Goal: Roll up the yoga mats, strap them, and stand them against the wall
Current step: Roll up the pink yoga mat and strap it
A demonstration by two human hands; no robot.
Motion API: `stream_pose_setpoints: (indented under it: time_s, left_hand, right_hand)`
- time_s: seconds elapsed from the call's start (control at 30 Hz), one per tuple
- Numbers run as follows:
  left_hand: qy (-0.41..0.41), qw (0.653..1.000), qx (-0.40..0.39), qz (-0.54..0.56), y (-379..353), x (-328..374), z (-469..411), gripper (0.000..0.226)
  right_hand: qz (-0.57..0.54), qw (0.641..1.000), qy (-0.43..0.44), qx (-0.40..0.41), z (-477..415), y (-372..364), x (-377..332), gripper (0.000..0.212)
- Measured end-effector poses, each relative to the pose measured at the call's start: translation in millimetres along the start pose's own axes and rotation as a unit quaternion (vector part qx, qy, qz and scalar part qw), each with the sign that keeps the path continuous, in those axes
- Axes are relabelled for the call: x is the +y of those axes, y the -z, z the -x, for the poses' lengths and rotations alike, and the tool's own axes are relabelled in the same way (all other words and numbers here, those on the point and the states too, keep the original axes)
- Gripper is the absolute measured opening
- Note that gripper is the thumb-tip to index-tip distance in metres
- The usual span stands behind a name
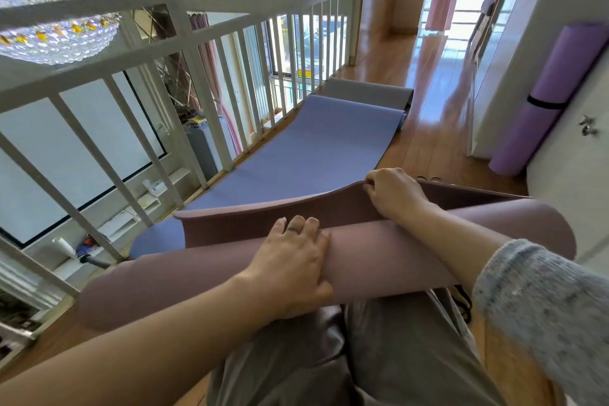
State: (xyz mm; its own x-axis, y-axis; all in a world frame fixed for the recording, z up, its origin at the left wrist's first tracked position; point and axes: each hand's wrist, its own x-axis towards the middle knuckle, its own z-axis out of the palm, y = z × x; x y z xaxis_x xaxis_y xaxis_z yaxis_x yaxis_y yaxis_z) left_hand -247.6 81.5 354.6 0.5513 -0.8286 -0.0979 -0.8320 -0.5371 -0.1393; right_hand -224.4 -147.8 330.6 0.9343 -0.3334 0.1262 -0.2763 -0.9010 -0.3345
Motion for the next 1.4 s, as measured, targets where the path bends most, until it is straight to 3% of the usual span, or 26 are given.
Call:
stream_pose_setpoints:
  time_s: [0.2, 0.33, 0.57, 0.73, 0.9, 1.1, 1.17, 1.27, 1.33, 1.4]
  left_hand:
    - [0.015, 0.999, 0.026, 0.011, -14, 3, 5, 0.072]
    - [0.020, 0.999, -0.003, -0.034, -21, -2, -8, 0.095]
    - [0.018, 0.996, 0.005, -0.087, -18, -19, -37, 0.104]
    - [0.015, 0.999, -0.041, -0.009, -18, -34, -51, 0.103]
    - [-0.001, 0.999, -0.003, 0.034, -28, -43, -55, 0.100]
    - [-0.011, 0.994, 0.050, 0.100, -37, -58, -60, 0.093]
    - [-0.008, 0.993, 0.070, 0.098, -37, -61, -65, 0.093]
    - [0.035, 0.987, 0.087, 0.129, -34, -71, -75, 0.095]
    - [0.074, 0.978, 0.106, 0.163, -27, -80, -82, 0.101]
    - [0.101, 0.964, 0.138, 0.202, -15, -87, -90, 0.105]
  right_hand:
    - [0.008, 1.000, -0.004, -0.006, -3, -6, 0, 0.024]
    - [0.008, 1.000, -0.008, -0.015, -5, -7, -2, 0.022]
    - [0.050, 0.998, -0.028, -0.027, -2, -12, -1, 0.025]
    - [0.046, 0.999, -0.010, 0.000, 5, -14, 4, 0.028]
    - [0.099, 0.995, 0.030, 0.006, 5, -10, 6, 0.034]
    - [0.017, 0.998, 0.042, -0.048, 13, -4, 16, 0.037]
    - [0.008, 1.000, 0.013, -0.001, 16, -6, 17, 0.033]
    - [-0.023, 0.983, -0.083, 0.163, 17, -7, 16, 0.035]
    - [-0.114, 0.932, -0.171, 0.298, 12, -4, 17, 0.053]
    - [-0.299, 0.868, -0.235, 0.319, 0, 9, 17, 0.079]
